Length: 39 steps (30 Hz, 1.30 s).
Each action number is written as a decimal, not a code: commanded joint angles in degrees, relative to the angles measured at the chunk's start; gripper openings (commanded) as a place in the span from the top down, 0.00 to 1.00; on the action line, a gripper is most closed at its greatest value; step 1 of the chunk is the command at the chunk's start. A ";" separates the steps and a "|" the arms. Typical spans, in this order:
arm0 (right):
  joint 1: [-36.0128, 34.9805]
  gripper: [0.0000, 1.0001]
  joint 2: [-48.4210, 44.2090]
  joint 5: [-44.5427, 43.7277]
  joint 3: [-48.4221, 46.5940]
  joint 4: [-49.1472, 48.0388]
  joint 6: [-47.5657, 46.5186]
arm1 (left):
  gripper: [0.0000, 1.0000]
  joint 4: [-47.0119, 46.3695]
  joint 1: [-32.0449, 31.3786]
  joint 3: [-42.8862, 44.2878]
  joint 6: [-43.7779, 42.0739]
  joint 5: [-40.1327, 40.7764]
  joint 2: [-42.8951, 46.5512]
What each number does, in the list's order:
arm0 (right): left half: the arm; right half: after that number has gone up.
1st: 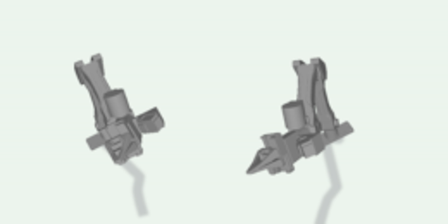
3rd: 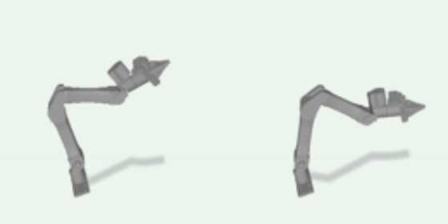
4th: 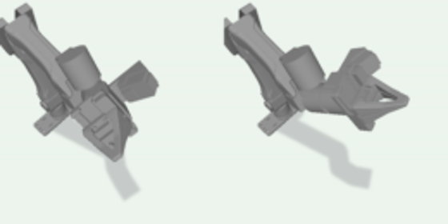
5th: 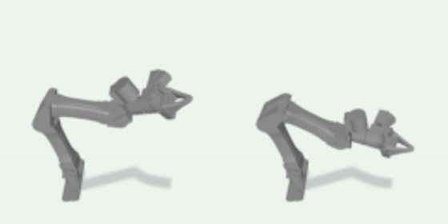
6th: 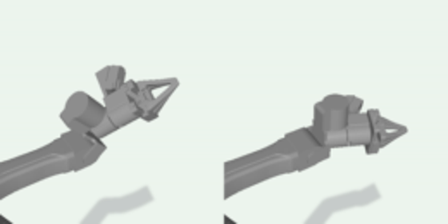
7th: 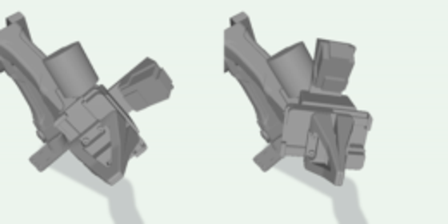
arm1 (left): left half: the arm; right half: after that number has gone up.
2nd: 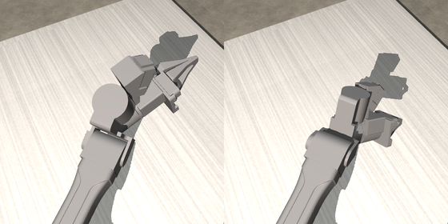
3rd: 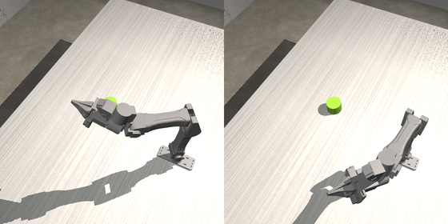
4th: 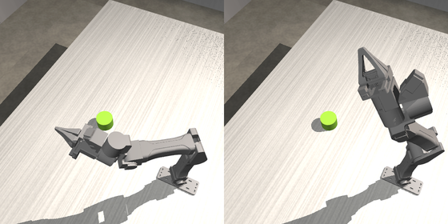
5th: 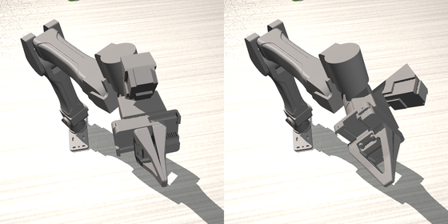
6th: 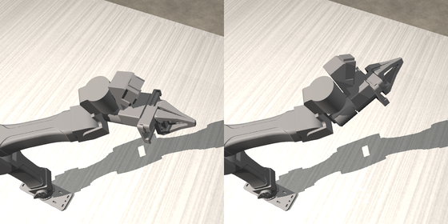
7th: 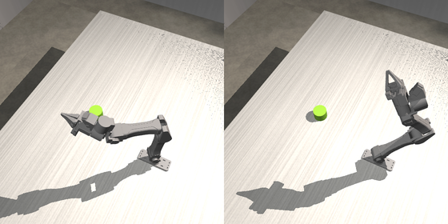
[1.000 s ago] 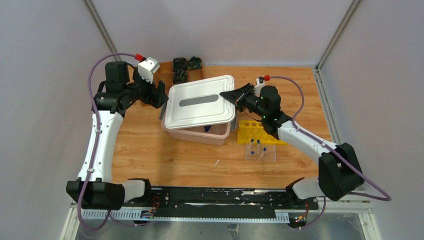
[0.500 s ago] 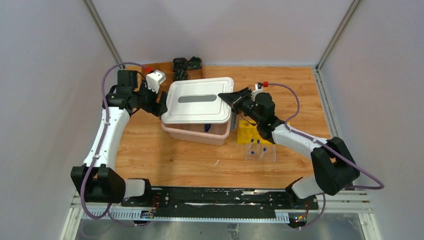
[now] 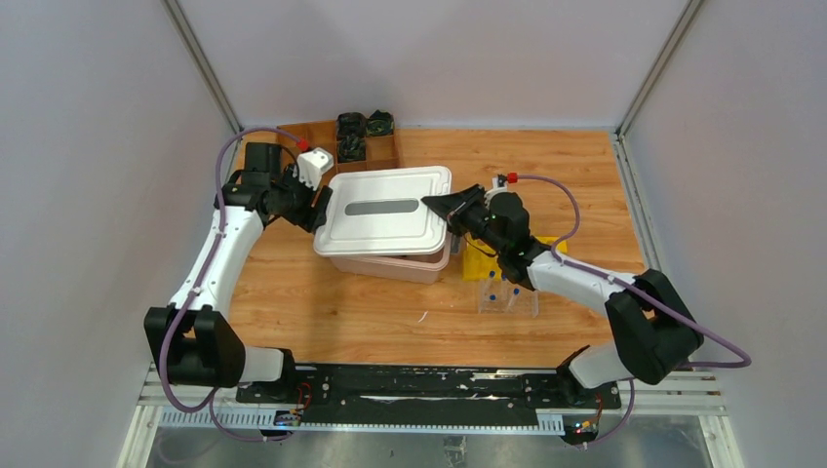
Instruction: Organize the chemistry lab equipment
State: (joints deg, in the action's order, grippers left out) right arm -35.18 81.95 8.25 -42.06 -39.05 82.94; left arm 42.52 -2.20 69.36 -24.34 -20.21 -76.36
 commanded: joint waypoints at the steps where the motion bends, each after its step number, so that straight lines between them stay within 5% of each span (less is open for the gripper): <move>1: -0.84 0.98 -4.21 -5.00 0.55 1.69 -2.60 | 0.35 -2.59 -1.37 -2.17 -2.84 4.03 0.01; 6: -0.77 0.81 -5.47 -6.23 -2.44 9.14 -7.22 | 0.35 -3.93 -1.57 -1.82 -2.11 4.13 -0.49; 11: -1.74 0.56 -7.51 -10.53 -11.94 35.00 -13.79 | 0.36 -4.72 -1.50 -0.40 -1.86 4.23 -0.96; 16: -1.75 0.41 -8.09 -14.80 -19.23 50.63 -18.97 | 0.37 -5.11 -2.58 -1.82 -2.22 4.29 -1.31; 39: -0.64 0.15 -0.29 -15.44 -36.54 77.03 -37.84 | 0.33 -1.21 -3.86 4.39 0.08 -3.78 0.06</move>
State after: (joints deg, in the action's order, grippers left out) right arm -36.34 79.37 -6.83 -73.63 29.67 51.68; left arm 40.38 -4.75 71.26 -25.65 -20.69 -76.79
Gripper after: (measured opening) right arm 0.843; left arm 0.667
